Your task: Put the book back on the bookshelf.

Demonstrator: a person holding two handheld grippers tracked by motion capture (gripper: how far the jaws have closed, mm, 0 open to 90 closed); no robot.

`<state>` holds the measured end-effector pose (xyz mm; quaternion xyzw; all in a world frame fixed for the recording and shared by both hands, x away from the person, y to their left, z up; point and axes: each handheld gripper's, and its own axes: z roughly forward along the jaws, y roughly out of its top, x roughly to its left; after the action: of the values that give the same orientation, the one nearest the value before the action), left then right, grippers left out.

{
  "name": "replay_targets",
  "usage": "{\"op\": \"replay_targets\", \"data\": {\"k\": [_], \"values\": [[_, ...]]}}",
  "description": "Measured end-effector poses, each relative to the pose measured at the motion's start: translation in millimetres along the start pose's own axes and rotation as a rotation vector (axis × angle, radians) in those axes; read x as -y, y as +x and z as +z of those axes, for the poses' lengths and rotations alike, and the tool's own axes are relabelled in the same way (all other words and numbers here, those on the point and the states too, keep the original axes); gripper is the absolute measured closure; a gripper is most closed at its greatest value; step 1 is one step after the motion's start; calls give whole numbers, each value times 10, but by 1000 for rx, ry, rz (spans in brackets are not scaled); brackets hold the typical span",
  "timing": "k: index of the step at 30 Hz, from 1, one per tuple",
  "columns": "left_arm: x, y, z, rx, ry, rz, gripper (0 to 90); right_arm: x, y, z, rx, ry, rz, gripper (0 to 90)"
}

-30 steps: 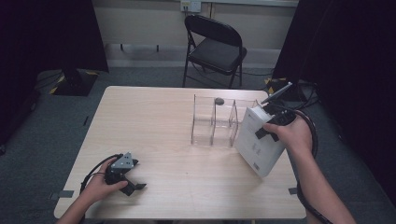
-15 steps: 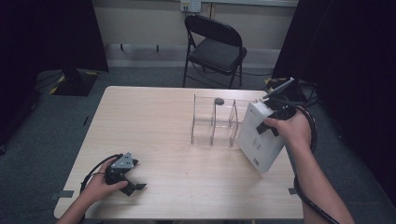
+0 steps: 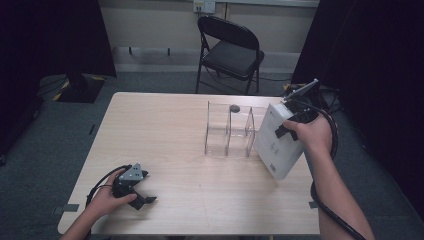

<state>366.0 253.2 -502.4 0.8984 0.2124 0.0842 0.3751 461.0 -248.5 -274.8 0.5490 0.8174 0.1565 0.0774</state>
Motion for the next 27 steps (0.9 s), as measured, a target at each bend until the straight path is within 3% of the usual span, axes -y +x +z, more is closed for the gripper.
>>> {"op": "replay_targets", "data": {"k": [16,27], "values": [[0,0,0,0,0,0,0,-154,8,33,14,9,5,522],[0,0,0,0,0,0,0,-250,0,75,21,11,36,522]]}}
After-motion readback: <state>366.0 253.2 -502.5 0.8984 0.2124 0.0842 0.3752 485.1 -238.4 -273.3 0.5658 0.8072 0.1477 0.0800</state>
